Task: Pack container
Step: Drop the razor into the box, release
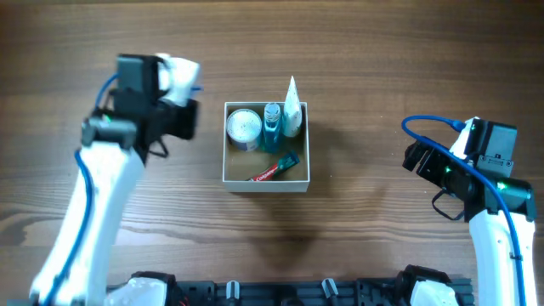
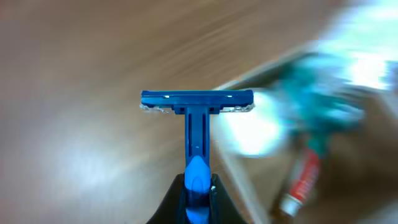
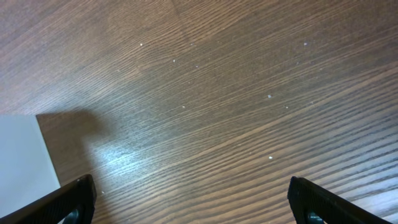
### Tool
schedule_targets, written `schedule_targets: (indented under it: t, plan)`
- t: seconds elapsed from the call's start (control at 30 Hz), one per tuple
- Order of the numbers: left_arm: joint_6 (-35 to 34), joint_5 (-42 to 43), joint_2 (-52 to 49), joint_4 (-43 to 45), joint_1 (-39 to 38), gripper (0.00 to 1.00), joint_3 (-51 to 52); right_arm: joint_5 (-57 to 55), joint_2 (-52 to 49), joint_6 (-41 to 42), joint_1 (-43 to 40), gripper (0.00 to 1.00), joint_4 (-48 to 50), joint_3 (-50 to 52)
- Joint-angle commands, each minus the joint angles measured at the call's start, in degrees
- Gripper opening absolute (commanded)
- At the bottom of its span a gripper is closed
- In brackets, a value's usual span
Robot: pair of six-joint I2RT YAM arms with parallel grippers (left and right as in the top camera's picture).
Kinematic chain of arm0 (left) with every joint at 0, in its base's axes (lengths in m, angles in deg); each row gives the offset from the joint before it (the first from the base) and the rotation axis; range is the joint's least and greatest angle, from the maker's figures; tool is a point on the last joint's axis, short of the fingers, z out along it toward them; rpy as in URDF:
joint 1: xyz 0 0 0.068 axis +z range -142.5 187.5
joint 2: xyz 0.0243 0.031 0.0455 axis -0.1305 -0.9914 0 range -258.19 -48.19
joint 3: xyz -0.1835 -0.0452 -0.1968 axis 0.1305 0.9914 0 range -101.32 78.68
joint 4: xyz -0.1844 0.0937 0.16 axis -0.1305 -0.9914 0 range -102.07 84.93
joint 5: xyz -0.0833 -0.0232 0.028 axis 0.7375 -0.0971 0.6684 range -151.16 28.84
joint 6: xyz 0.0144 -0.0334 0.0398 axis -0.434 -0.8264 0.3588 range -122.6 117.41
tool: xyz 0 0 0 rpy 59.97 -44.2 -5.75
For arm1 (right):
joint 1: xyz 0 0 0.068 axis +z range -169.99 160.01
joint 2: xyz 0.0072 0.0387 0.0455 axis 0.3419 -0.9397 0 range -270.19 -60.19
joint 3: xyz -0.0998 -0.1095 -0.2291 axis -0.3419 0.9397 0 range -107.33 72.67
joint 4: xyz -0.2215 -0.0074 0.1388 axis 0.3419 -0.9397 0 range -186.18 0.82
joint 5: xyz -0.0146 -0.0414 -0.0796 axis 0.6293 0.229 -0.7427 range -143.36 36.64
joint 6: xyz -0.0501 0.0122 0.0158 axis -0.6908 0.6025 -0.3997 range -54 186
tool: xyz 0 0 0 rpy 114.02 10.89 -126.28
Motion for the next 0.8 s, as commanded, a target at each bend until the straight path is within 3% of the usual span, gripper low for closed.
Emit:
schedule_targets:
  t: [0.0, 0.1, 0.2, 0.37, 0.63, 0.77]
  plan:
    - [15.93, 2.78, 3.48, -1.95, -13.9, 0.04, -0.15, 0.85, -0.22, -1.03, -0.2, 1.0, 0.22, 0.02]
    - [19.93, 2.47, 1.97, -5.29, -22.6, 0.04, -0.09, 0.85, -0.22, -1.03, -0.2, 1.0, 0.2, 0.02]
    - [21.99, -0.02, 0.02, -6.4, -26.43, 0.04, -0.04, 0.87, -0.22, -1.03, -0.2, 1.0, 0.2, 0.02]
    - [25.66, -0.26, -5.97, -6.08, -26.84, 0.04, -0.04, 0.87, -0.22, -1.03, -0.2, 1.0, 0.22, 0.02]
    - [25.64, -3.65, -19.04, -4.5, -26.84, 0.04, -0.04, 0.87, -0.22, -1.01, -0.2, 1.0, 0.2, 0.02]
    - [25.42, -3.65, -21.88, -3.67, -26.84, 0.18, -0.04, 0.87, -0.22, -1.03, -0.2, 1.0, 0.2, 0.02]
